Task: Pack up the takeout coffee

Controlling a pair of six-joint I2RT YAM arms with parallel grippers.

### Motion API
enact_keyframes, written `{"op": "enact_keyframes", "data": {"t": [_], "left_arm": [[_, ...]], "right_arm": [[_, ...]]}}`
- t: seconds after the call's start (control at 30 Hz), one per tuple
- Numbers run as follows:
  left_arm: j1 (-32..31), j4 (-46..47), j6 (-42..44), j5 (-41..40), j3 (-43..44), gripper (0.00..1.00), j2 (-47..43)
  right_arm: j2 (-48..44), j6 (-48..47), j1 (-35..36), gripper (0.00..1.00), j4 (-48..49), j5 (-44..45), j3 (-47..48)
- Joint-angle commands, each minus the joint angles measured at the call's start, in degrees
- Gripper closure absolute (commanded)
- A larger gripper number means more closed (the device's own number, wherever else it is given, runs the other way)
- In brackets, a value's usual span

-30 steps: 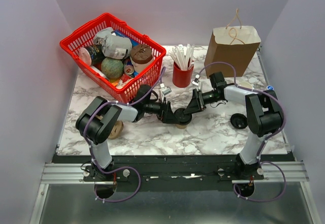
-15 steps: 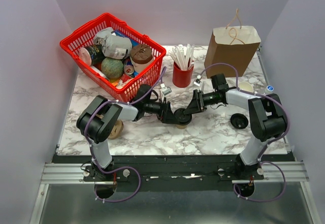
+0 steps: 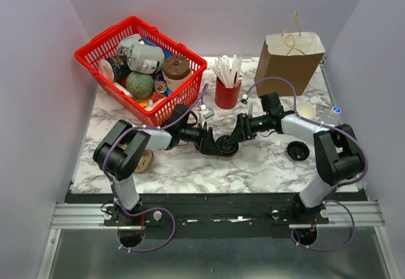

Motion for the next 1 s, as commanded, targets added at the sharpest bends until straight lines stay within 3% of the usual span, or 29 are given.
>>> {"op": "enact_keyframes", "data": {"t": [0.0, 0.37, 0.67, 0.83, 0.97], "left_arm": [[0.40, -3.18, 4.12, -7.01, -2.20, 0.07, 0.78], [0.49, -5.54, 3.58, -1.20, 4.13, 0.04, -1.24], [0.57, -11.88, 7.10, -2.51, 7.39, 0.02, -4.06], [0.75, -17.14, 10.70, -2.77, 9.41, 0.02, -5.55], [2.24, -16.01, 9.48, -4.88, 8.97, 0.03, -7.39]], "right_arm": [[-0.69, -7.42, 2.92, 0.30, -6.44, 3.30, -0.20], [-0.42, -8.93, 0.64, 0.20, -11.71, 1.45, 6.22], [-0.42, -18.58, -1.30, 0.15, -20.93, 1.53, 11.40], [-2.97, -27.11, -1.39, 0.14, -23.94, 4.87, 10.18], [-6.48, -33.43, -1.47, 0.14, -23.85, 5.93, 8.16]]}}
